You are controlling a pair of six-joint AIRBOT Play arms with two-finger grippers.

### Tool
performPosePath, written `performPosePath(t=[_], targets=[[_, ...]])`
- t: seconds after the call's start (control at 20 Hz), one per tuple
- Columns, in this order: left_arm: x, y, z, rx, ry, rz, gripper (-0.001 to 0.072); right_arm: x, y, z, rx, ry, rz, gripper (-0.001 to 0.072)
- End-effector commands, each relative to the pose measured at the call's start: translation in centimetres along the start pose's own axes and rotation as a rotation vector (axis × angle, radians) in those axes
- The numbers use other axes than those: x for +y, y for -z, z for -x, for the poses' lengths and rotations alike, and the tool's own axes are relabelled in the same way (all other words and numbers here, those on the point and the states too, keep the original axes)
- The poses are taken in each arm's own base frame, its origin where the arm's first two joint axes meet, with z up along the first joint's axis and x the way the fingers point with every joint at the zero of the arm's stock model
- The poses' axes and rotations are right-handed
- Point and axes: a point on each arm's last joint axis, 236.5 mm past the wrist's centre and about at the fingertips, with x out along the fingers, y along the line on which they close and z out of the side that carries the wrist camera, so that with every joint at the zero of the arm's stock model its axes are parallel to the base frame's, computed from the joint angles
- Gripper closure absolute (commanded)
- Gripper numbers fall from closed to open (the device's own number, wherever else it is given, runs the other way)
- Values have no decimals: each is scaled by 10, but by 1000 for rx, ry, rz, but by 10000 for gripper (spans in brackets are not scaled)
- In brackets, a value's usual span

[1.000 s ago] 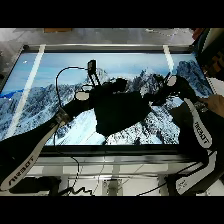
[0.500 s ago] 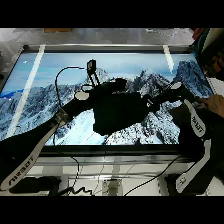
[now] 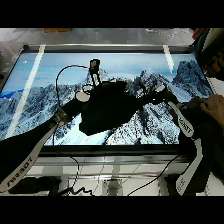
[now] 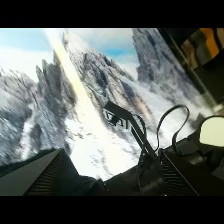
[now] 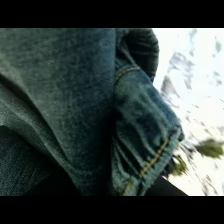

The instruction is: Fold the clothes and pants, and hang the long-sleeved shirts on hangers.

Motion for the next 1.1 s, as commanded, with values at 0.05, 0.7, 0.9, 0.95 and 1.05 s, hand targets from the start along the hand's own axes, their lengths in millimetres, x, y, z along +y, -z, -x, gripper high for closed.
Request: performPosePath(t=[0.05, 0.7, 0.9, 0.95, 1.05], targets=[[-1, -1, 14, 50, -5, -358, 12, 24, -12, 9, -69, -7, 69, 683], [115, -4, 141, 426, -180, -367, 685, 116, -9, 376, -830, 95, 181, 683], [134, -1, 173, 489, -205, -312, 685, 107, 67, 514, -1179, 388, 88, 683], [137, 3, 178, 511, -204, -299, 685, 101, 92, 546, -1262, 497, 63, 683], [139, 9, 183, 544, -199, -283, 685, 77, 155, 605, -1394, 780, -37, 682]])
